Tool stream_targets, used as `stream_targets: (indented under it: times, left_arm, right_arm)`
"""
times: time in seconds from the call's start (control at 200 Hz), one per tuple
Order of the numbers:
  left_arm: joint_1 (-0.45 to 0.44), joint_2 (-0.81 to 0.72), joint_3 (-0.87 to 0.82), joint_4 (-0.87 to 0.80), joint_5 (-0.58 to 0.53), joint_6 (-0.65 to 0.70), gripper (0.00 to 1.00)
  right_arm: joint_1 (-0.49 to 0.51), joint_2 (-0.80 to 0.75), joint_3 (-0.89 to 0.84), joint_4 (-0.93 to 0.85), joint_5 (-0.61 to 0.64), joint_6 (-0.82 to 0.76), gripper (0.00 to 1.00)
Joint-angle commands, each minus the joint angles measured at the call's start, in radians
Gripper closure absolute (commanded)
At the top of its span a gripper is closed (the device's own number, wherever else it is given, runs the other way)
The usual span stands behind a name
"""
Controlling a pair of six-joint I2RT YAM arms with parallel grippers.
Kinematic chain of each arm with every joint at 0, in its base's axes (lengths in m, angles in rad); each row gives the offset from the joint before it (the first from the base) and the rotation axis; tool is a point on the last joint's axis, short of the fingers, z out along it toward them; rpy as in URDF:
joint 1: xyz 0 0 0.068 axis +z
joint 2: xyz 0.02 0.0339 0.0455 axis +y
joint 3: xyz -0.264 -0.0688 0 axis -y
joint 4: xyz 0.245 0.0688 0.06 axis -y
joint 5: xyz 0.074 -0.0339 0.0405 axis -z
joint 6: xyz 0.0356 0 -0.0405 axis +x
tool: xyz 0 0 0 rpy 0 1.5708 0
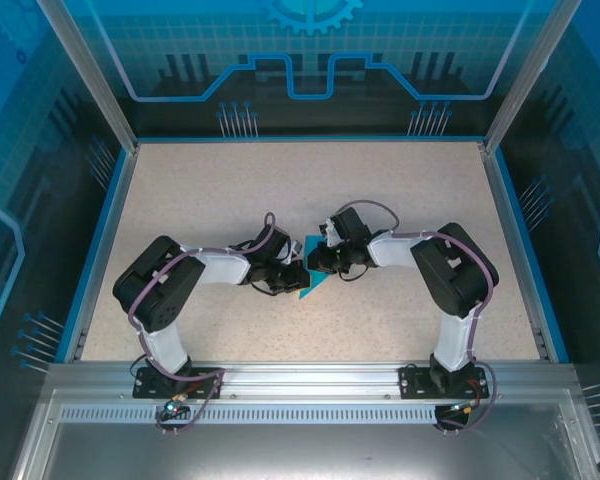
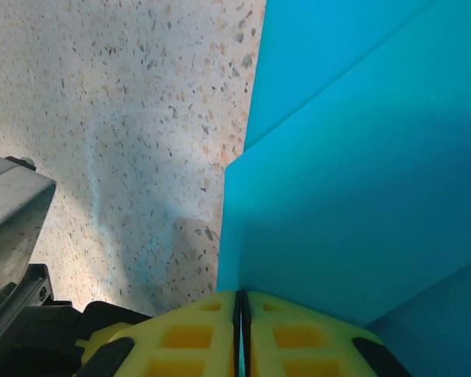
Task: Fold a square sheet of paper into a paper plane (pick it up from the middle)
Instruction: Fourth fold the wing at the center of the table.
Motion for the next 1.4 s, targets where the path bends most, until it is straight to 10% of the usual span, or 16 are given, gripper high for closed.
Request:
stream_targets:
  times: [0.0,1.395]
  left_arm:
    - [-0.006,0.023,-0.031,-0.101,-0.091,0.023,0.9]
    - [-0.006,0.037,-0.039,-0.12,-0.097,0.032,0.91]
  right_arm:
    - [0.003,0.033,-0.015,-0.019,0.059,0.005,0.89]
    - [-0.26,0.175,0.218,-0.078,0.063,-0.069,0.86]
